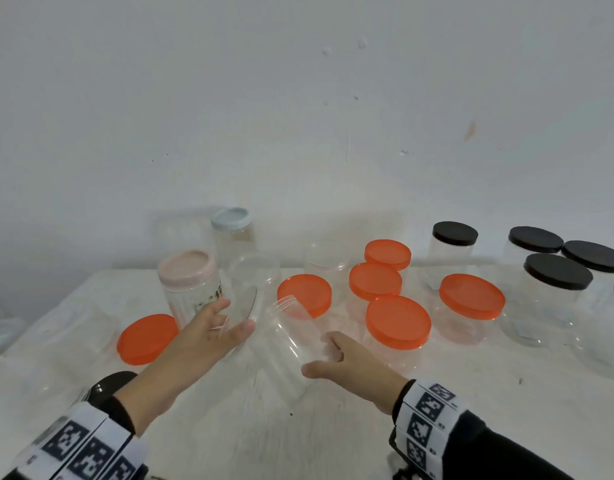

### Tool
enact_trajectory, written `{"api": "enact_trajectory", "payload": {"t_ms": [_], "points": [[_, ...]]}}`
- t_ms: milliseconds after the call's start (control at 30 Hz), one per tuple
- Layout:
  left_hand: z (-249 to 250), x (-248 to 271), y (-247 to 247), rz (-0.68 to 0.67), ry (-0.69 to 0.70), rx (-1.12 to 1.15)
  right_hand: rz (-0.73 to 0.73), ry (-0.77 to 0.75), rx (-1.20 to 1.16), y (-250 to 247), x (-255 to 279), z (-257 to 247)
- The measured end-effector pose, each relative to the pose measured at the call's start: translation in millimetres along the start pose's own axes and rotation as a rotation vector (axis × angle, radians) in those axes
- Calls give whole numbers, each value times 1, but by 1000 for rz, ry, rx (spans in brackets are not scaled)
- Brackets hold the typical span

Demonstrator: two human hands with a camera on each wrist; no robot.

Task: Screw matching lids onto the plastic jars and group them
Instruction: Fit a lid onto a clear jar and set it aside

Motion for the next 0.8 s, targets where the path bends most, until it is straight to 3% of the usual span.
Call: {"api": "enact_trajectory", "payload": {"t_ms": [100,367,667,800], "points": [[8,-2,5,19,53,-27,-5,-48,65,4,-7,5],[24,-7,27,-25,188,-119,-136,4,189,8,-8,37],[29,-7,77,-209,284,-373,-118,-95,-20,10,-4,26],[30,-7,92,-230,303,-470,-110,-112,-10,11,-4,26]]}}
Point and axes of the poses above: each hand's wrist, its own x-axis away from the middle knuckle, its own y-axis out of the palm, z = x × y, the point moved 9 cm from there along -x, towards the middle knuckle, and after that the axes turned 5 degrees about y, right-handed, at the moved point
